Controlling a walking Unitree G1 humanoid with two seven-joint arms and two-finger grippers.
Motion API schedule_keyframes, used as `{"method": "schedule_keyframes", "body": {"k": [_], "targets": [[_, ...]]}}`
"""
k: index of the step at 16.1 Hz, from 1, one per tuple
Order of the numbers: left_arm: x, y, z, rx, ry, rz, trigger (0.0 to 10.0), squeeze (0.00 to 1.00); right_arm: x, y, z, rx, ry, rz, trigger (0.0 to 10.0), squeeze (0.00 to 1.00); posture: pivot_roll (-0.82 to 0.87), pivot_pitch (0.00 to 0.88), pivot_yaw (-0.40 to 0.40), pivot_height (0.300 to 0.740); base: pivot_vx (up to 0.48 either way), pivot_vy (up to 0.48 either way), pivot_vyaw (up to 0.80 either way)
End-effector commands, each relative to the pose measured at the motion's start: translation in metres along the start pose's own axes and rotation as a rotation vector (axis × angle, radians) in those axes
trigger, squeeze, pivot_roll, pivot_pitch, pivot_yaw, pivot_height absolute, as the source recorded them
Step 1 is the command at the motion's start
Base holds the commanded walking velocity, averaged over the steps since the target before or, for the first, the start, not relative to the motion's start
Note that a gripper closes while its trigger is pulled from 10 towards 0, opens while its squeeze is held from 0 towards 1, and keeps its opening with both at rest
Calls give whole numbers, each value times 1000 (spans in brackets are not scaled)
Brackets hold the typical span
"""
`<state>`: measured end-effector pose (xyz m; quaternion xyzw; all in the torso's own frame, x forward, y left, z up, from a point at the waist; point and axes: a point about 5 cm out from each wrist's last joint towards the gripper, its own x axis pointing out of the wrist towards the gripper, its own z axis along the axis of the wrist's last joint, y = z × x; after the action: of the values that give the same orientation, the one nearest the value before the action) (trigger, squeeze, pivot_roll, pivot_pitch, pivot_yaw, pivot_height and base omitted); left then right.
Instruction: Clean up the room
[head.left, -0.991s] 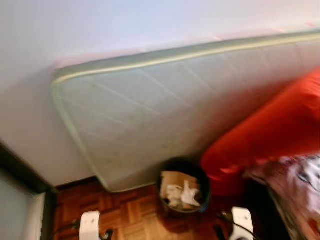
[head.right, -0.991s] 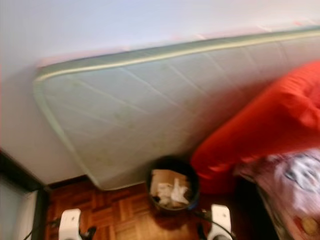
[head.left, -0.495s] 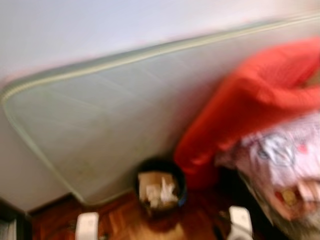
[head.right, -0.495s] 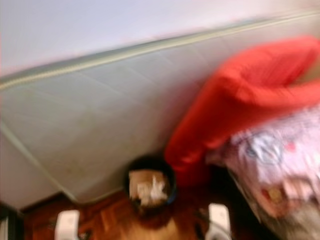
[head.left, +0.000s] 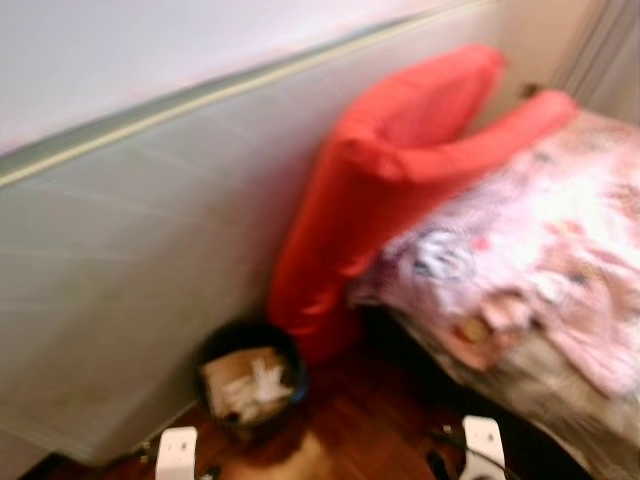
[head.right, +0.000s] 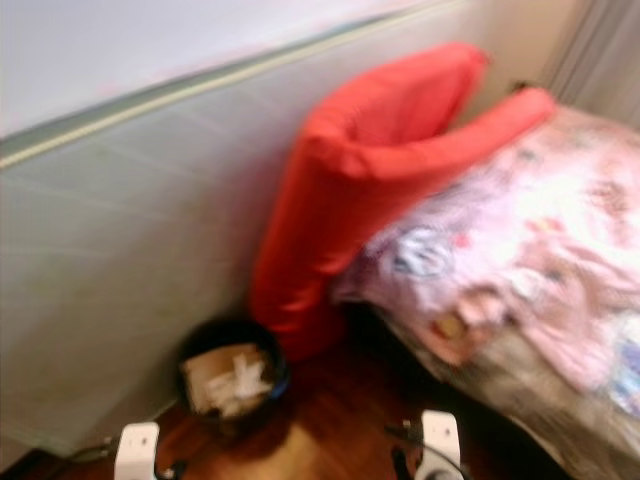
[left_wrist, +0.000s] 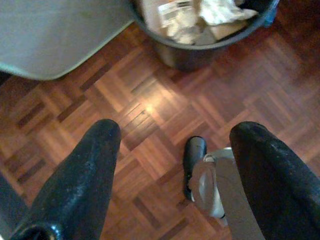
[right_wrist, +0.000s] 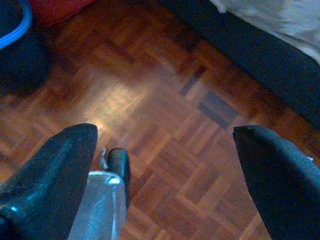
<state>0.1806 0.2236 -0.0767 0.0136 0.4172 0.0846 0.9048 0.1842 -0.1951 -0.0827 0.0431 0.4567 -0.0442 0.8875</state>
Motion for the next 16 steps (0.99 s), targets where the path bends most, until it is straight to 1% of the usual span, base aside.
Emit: {"method": "schedule_keyframes", "body": {"k": [1, 6, 8, 10, 16], "targets": [[-1, 0, -6, 6, 25, -5, 10000, 0, 0, 1, -3, 4, 10, 1, 10000, 0, 128, 32, -47, 740, 0, 0, -744], [-1, 0, -6, 7, 25, -6, 10000, 0, 0, 1, -3, 4, 9, 5, 10000, 0, 126, 31, -44, 740, 0, 0, -747], [-1, 0, -6, 12, 23, -5, 10000, 0, 0, 1, -2, 10, -1, 9, 10000, 0, 127, 38, -44, 740, 0, 0, 0], [-1, 1, -6, 14, 23, -4, 10000, 0, 0, 1, -2, 11, 0, 8, 10000, 0, 129, 44, -44, 740, 0, -247, 0], [-1, 1, -6, 10, 23, -4, 10000, 0, 0, -1, -1, 12, -5, -2, 10000, 0, 126, 61, -41, 740, 0, -330, 0]]}}
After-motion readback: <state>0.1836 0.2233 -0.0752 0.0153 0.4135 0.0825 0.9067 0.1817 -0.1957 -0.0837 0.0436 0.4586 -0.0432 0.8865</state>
